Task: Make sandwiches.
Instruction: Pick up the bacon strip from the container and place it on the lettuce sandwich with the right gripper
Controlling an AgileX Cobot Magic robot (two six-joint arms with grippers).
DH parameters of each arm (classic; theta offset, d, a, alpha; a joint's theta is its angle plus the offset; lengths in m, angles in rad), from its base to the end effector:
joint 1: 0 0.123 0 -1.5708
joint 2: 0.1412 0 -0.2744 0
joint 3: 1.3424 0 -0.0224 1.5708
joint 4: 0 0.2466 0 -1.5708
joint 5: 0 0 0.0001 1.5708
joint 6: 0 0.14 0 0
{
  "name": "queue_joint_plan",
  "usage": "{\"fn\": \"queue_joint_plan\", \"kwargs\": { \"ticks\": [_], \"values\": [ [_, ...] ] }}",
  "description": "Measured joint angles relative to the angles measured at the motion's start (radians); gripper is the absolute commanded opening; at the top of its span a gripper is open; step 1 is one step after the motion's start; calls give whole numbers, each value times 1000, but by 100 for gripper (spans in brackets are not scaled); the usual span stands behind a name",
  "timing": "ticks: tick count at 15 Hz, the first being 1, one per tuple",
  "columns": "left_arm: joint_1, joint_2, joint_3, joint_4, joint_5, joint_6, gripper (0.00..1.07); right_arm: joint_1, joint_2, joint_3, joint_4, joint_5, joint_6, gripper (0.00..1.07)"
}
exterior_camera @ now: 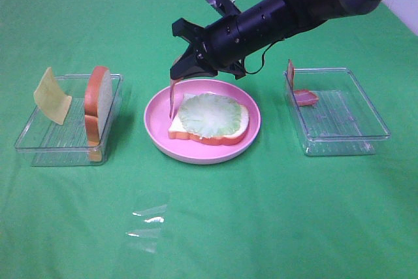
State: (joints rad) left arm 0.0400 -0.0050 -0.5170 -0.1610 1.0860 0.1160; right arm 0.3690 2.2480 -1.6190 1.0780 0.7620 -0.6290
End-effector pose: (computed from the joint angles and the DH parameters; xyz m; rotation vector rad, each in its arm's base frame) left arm 0.0417 -0.0182 0.2567 0.0894 2.0364 -0.0949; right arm 0.4228 0.2549 0.1111 -0.3570 2.5651 1.0895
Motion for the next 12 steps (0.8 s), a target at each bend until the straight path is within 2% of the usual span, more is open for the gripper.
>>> {"fn": "queue_joint_plan", "kwargs": {
  "ticks": [2, 5, 8, 10, 12],
  "values": [
    [0, 0, 0, 0, 0, 0, 98, 0, 3, -1, -103, 0, 52, 0],
    [0, 0, 0, 0, 0, 0, 98, 0, -14, -5, -337, 5, 169, 0],
    [0, 0, 0, 0, 0, 0, 98, 0, -36, -10, -518, 4, 280, 0],
    [0, 0, 0, 0, 0, 0, 98, 0, -36, -10, -593, 8, 331, 0],
    [0, 0, 0, 0, 0, 0, 98, 0, -36, -10, -607, 18, 344, 0]
  ]
}}
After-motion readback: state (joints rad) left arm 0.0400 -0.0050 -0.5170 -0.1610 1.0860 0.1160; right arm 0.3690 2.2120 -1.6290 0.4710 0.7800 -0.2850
